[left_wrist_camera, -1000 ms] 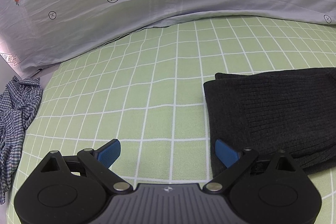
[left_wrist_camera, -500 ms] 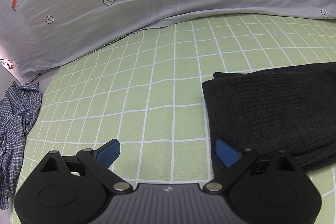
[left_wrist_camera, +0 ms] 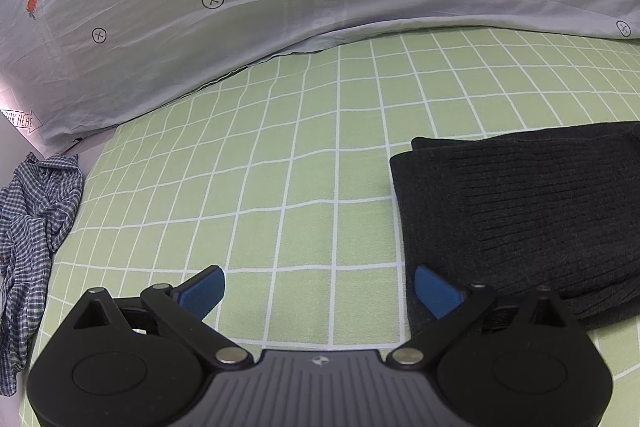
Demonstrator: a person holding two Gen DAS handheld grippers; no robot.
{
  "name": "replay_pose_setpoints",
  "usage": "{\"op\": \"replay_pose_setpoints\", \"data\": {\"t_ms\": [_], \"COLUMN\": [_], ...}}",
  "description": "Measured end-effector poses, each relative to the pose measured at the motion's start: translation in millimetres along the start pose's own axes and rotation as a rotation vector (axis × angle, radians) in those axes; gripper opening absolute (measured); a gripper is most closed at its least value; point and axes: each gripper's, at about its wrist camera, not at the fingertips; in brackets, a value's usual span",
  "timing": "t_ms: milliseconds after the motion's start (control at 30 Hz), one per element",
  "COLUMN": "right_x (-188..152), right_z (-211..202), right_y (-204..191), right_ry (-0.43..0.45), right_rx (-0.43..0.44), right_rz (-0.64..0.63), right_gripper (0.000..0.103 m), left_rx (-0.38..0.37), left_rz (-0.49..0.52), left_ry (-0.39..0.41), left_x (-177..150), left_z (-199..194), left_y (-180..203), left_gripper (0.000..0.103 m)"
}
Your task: Fold clothes
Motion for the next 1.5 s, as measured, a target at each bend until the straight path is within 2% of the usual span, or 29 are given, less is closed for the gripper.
{"op": "replay_pose_setpoints", "data": {"t_ms": [100,233,333,433,467,567,667,733,767,800,933,967,1000,1133,1233,1300,1500], "right_x": [-3.7,-24.5,-50.8,-87.9,-101.8,-140.3,-159.0,-153.9,-148.8,-142.1,-116.1,-110.5,-106.7,-103.1,-100.7,-99.1,-101.1], "right_z": [-6.3,-7.2,-4.8,-2.5,-1.3,3.7,5.4,-0.1,-4.1,-9.8,-27.3,-30.6,-31.6,-17.7,-5.7,-0.1,8.7], "right_y": [-21.8,-66.8,-104.8,-141.5,-151.5,-175.6,-187.2,-192.9,-195.4,-196.0,-190.2,-187.4,-182.5,-156.5,-132.7,-119.5,-107.1], "right_ry": [-0.019,-0.100,-0.202,-0.343,-0.390,-0.496,-0.543,-0.534,-0.525,-0.502,-0.383,-0.355,-0.331,-0.313,-0.353,-0.376,-0.419], "right_rx": [0.145,0.340,0.467,0.544,0.545,0.479,0.417,0.409,0.405,0.403,0.326,0.286,0.221,-0.032,-0.161,-0.206,-0.224], "right_rz": [0.039,0.055,0.016,-0.069,-0.107,-0.263,-0.376,-0.396,-0.402,-0.408,-0.467,-0.487,-0.511,-0.576,-0.548,-0.515,-0.486], "right_gripper": [0.016,0.016,0.016,0.016,0.016,0.021,0.028,0.051,0.069,0.078,0.089,0.096,0.099,0.099,0.100,0.102,0.103], "left_rx": [-0.004,-0.011,-0.018,-0.024,-0.026,-0.037,-0.052,-0.064,-0.071,-0.077,-0.101,-0.108,-0.114,-0.149,-0.211,-0.279,-0.454], "left_rz": [-0.017,-0.027,-0.035,-0.050,-0.054,-0.067,-0.087,-0.104,-0.113,-0.121,-0.154,-0.163,-0.171,-0.196,-0.179,-0.148,-0.031], "left_ry": [0.001,0.002,0.001,-0.001,-0.001,-0.003,-0.010,-0.013,-0.014,-0.016,-0.022,-0.023,-0.025,-0.016,0.005,0.011,0.014], "left_x": [-1.2,-2.3,-2.6,-3.1,-3.2,-3.6,-2.2,0.0,1.1,2.1,6.4,7.5,8.6,15.3,24.5,31.6,45.9], "left_z": [0.0,0.0,0.1,0.5,0.7,1.4,0.3,-2.5,-3.9,-5.4,-11.1,-12.5,-13.9,-24.8,-38.7,-46.9,-55.8], "left_y": [-1.5,-3.3,-4.6,-6.5,-7.0,-9.2,-13.1,-16.5,-18.2,-19.9,-26.7,-28.4,-30.1,-34.0,-26.9,-17.1,29.3], "left_gripper": [0.101,0.101,0.101,0.101,0.101,0.101,0.102,0.102,0.102,0.102,0.102,0.102,0.102,0.102,0.102,0.102,0.100]}}
Point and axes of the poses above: each gripper's, at about its wrist camera, not at the fingertips, and z roughly the way its jaws point, y to its right, x to its top, and after that the axes turned 4 degrees about -y, right-handed
